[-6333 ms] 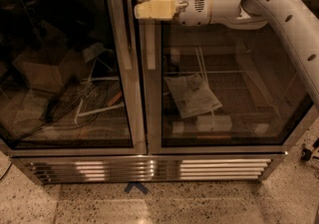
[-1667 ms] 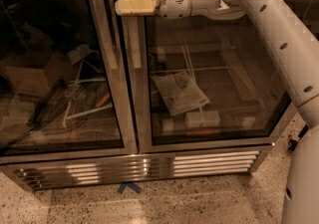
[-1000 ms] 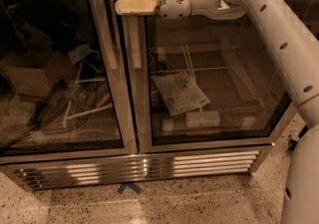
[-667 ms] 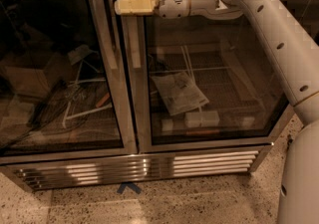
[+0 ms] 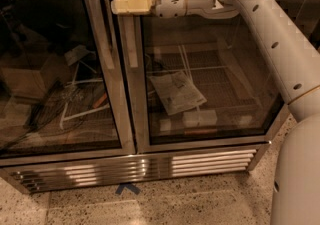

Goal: Place blue chip bag into bottom drawer

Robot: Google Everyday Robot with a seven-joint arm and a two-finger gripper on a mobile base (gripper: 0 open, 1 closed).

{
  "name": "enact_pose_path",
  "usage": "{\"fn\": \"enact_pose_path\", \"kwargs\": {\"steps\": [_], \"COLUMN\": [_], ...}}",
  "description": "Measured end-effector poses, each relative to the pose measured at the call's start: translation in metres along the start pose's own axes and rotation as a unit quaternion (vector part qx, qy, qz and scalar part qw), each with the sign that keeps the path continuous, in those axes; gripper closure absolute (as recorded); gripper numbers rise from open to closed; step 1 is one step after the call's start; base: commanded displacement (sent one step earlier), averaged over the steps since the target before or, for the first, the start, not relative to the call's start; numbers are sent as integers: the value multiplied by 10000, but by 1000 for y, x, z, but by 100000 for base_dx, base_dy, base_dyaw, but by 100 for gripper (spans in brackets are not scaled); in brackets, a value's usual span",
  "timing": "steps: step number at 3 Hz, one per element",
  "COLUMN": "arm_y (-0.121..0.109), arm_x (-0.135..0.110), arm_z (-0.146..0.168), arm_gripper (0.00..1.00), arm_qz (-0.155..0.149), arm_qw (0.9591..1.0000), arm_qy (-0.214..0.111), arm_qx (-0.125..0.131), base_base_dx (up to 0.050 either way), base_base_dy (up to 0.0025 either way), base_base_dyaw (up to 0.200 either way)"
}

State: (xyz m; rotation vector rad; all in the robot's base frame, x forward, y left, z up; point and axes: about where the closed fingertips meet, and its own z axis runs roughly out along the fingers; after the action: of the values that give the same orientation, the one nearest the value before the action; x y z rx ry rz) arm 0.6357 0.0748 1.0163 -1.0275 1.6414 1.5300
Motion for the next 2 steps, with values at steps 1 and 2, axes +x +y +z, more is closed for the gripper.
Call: {"fn": "enact_pose_path", "kwargs": {"steps": [1,2], "arm_y": [-5,3], "arm_x": [-3,1], "arm_z": [9,11], "arm_gripper": [100,100], "arm_qz": [0,0], "arm_qw": [10000,10000], "arm_qy": [0,0], "arm_qx": [0,-1], "base_base_dx": [0,0], "base_base_dy": [0,0], "base_base_dyaw": [0,0]}}
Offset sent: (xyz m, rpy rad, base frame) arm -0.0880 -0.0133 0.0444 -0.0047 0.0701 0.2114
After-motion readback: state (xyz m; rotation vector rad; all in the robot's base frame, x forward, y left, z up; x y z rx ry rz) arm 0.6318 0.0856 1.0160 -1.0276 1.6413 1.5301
